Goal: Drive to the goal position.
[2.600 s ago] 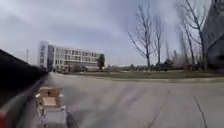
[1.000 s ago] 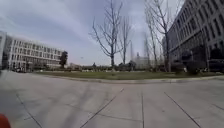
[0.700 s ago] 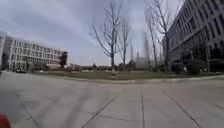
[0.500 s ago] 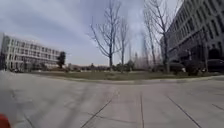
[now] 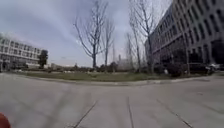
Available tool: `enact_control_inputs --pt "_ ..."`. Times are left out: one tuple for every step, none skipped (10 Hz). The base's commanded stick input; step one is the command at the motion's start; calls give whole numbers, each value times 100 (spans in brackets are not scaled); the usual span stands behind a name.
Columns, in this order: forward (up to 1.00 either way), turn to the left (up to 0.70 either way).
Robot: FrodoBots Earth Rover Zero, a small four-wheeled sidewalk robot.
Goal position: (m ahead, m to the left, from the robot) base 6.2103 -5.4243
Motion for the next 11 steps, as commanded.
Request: enact_control_inputs --pt "70 -35" --pt "70 -35" --pt "70 -35" --pt "70 -35" --pt "70 -35" --pt "70 -35" --pt "70 -35" --pt "70 -35" --pt "70 -35" --pt "70 -35" --pt "70 -29"
